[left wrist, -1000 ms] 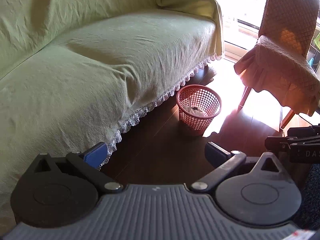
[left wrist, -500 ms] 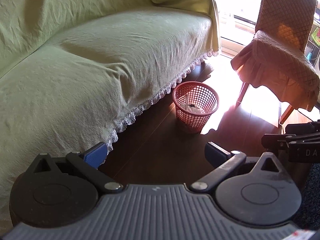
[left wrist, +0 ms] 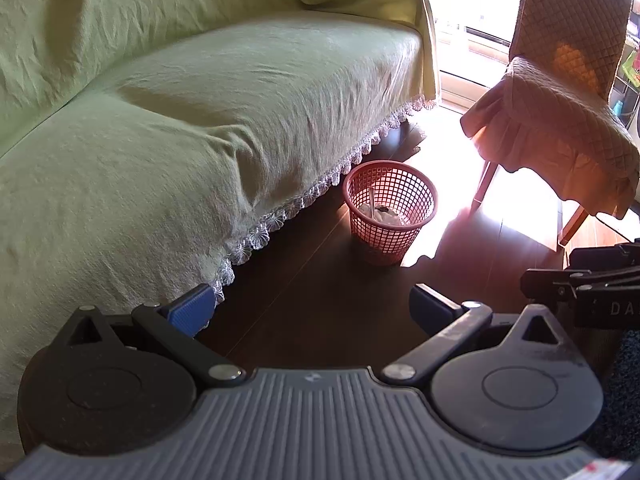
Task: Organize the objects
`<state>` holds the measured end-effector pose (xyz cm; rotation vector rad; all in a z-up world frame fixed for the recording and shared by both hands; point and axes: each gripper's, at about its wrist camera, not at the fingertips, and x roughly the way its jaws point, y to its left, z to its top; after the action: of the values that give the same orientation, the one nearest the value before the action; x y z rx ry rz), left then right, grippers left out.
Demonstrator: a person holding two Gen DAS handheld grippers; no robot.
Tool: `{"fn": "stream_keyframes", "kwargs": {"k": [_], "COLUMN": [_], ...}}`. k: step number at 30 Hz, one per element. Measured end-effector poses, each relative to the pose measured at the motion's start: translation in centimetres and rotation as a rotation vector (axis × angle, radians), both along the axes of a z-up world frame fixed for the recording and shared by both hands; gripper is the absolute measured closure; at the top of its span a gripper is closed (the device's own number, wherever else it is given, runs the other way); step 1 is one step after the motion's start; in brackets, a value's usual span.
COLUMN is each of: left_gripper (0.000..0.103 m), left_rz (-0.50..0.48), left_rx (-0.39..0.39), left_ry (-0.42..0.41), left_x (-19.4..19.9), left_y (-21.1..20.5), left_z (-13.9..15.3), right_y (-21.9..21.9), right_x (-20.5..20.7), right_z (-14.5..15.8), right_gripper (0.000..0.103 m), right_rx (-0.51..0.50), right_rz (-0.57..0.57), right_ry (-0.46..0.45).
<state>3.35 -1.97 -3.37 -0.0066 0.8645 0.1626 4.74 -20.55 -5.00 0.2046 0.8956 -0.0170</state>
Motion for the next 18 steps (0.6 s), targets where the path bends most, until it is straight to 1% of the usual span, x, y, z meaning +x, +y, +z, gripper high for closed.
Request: {"fn": "stream_keyframes", "kwargs": {"k": [18], "left_gripper": [0.001], "left_rz": [0.002], "left_rx": [0.002], "left_ry": [0.0], "left_x": [0.08], "left_y": [-0.19], "left_z": [-0.01], "right_y": [0.42], "right_x": [0.0], "right_z": [0.08], "right_gripper": [0.034], "right_rx": [0.002], "right_rz": [0.008], "right_ry": [-0.008]}}
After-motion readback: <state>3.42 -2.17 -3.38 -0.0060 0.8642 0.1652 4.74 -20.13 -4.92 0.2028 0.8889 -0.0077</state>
